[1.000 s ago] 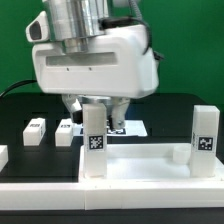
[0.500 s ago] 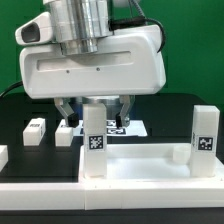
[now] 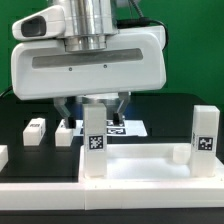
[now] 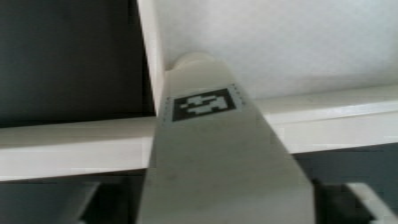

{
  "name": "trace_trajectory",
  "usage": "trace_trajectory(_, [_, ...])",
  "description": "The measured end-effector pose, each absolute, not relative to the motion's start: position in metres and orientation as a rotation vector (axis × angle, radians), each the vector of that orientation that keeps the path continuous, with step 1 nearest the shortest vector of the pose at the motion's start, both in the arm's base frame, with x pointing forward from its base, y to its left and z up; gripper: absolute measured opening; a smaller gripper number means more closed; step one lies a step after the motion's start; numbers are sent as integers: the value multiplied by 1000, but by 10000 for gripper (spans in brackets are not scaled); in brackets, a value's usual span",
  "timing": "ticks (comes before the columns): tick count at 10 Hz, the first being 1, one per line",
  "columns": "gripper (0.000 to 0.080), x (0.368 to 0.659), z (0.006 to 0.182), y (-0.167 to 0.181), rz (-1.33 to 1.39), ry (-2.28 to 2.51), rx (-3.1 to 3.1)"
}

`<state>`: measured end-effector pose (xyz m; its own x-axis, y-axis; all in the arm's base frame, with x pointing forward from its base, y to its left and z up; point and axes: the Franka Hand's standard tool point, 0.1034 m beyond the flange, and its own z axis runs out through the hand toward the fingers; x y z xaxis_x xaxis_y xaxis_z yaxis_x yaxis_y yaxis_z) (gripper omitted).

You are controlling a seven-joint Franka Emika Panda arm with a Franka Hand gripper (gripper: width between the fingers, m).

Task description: Assemble desk

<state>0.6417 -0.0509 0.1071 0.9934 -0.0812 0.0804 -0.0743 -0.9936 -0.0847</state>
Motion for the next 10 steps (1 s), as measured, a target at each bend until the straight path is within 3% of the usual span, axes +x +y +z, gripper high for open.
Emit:
trace_trajectory(1, [357, 642, 106, -51, -122, 233, -3045])
trace_trajectory(2, [289, 641, 106, -53, -116, 372, -3031])
trace_trajectory(4, [289, 641, 105, -54, -108, 566, -2997])
trace_trajectory(10, [289, 637, 106, -63, 107, 1927, -2262])
